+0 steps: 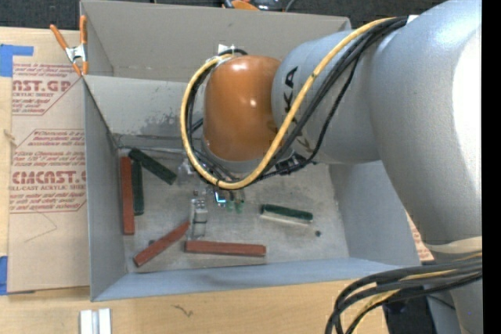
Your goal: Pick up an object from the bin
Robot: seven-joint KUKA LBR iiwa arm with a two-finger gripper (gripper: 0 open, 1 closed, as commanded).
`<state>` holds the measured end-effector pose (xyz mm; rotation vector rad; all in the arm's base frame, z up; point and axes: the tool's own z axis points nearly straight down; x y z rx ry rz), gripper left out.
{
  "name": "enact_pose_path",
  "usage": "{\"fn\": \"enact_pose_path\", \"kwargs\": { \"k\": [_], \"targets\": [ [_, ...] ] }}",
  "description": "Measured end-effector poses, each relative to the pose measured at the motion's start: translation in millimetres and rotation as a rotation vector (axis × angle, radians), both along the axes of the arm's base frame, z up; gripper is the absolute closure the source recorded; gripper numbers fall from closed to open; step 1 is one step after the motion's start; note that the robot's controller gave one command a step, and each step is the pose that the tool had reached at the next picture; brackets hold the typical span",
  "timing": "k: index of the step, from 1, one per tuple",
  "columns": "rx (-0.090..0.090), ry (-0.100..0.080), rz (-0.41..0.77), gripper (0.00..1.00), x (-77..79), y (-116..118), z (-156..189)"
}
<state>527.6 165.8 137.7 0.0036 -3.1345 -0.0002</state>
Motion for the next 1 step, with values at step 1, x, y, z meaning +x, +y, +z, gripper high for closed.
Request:
{"fn": "enact_pose_path", "kwargs": {
  "k": [1],
  "targets": [
    [-0.001, -0.001, -0.043, 0.00, -40.9, -6.3, -72.1]
  ]
}}
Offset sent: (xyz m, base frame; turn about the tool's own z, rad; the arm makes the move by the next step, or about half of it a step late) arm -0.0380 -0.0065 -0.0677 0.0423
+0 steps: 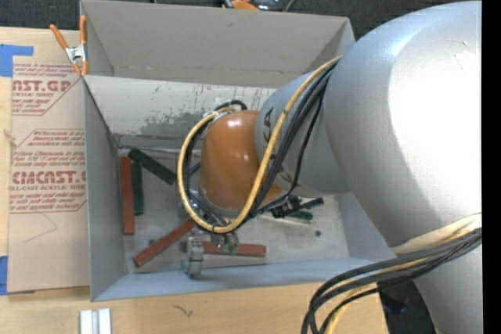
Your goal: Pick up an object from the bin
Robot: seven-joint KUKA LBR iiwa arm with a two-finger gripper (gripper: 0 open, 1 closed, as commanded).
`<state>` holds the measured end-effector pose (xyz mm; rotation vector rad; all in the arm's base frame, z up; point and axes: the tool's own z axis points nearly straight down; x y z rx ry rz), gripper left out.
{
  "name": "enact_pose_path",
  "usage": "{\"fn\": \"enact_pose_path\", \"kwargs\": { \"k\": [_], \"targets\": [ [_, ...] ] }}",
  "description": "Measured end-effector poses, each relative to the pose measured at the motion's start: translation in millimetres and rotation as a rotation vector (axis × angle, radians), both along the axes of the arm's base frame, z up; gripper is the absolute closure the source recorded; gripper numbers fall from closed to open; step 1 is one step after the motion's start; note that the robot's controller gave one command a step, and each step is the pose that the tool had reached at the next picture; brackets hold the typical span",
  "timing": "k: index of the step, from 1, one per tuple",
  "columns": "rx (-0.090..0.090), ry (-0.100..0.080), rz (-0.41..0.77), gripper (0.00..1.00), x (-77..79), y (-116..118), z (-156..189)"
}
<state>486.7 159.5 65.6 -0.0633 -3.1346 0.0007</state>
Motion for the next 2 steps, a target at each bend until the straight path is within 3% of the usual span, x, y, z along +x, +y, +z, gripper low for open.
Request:
{"fn": "enact_pose_path", "kwargs": {
  "k": [1, 2],
  "targets": [
    [0.001, -0.007, -0.035, 0.00, -7.2, -10, 35],
    [0.002, -0.006, -0.047, 0.00, -6.7, 10, 40]
  ]
}}
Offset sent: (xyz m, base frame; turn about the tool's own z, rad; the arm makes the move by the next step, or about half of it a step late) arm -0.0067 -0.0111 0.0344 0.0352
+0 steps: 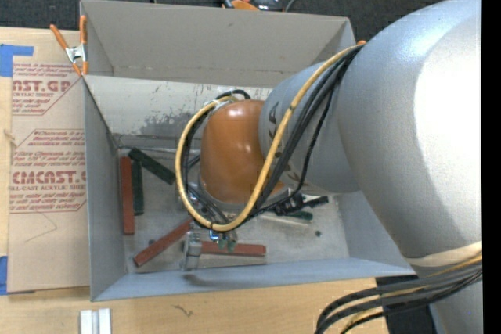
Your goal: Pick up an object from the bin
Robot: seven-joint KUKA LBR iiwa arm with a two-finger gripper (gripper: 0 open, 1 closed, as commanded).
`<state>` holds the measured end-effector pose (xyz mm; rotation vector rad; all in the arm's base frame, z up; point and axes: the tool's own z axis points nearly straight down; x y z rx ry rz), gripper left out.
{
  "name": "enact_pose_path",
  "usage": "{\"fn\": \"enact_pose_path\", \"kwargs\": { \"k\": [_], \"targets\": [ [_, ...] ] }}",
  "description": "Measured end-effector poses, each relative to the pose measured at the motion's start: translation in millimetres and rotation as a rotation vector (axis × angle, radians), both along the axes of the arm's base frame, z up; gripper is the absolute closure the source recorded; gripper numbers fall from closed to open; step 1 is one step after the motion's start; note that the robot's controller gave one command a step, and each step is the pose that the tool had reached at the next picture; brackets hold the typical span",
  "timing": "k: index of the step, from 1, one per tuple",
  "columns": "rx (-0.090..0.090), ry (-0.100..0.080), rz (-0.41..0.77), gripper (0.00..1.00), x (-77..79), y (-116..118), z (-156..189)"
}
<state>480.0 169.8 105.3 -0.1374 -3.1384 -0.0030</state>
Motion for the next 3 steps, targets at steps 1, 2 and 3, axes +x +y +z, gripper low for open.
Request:
{"fn": "enact_pose_path", "kwargs": {
  "k": [1, 2, 3],
  "targets": [
    [-0.002, -0.005, -0.018, 0.00, 2.7, -32.1, -36.6],
    [0.000, -0.005, -0.018, 0.00, 3.9, -31.2, -36.2],
    [0.000, 0.000, -0.018, 1.00, 2.8, -31.3, -36.6]
  ]
}}
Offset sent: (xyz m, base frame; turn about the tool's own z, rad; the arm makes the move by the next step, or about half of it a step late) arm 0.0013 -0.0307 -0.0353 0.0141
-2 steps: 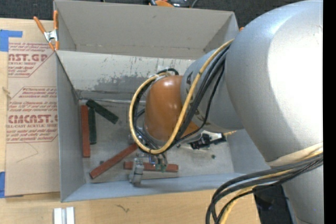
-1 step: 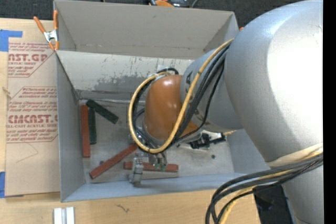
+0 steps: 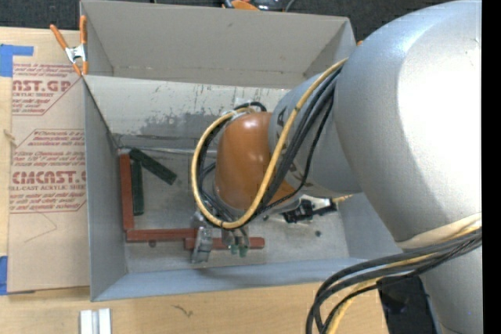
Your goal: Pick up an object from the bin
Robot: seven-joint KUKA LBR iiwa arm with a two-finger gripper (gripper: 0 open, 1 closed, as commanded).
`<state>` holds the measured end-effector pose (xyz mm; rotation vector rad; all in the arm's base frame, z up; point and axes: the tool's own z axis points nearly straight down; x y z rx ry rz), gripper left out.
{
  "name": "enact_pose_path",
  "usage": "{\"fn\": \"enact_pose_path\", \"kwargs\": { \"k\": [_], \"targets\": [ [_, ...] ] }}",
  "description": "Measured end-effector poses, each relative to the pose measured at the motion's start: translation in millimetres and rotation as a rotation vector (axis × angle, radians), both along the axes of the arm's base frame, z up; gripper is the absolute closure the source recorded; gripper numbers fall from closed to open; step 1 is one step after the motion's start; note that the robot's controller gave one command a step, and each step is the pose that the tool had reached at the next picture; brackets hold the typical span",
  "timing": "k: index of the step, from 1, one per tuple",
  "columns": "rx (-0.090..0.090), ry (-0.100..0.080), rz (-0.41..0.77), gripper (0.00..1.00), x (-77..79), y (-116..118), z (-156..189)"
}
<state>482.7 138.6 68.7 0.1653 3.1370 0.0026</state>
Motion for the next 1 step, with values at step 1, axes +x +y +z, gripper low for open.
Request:
{"fn": "enact_pose_path", "kwargs": {
  "k": [1],
  "targets": [
    [0.001, -0.004, 0.000, 1.00, 0.9, 1.0, 67.3]
  ]
}}
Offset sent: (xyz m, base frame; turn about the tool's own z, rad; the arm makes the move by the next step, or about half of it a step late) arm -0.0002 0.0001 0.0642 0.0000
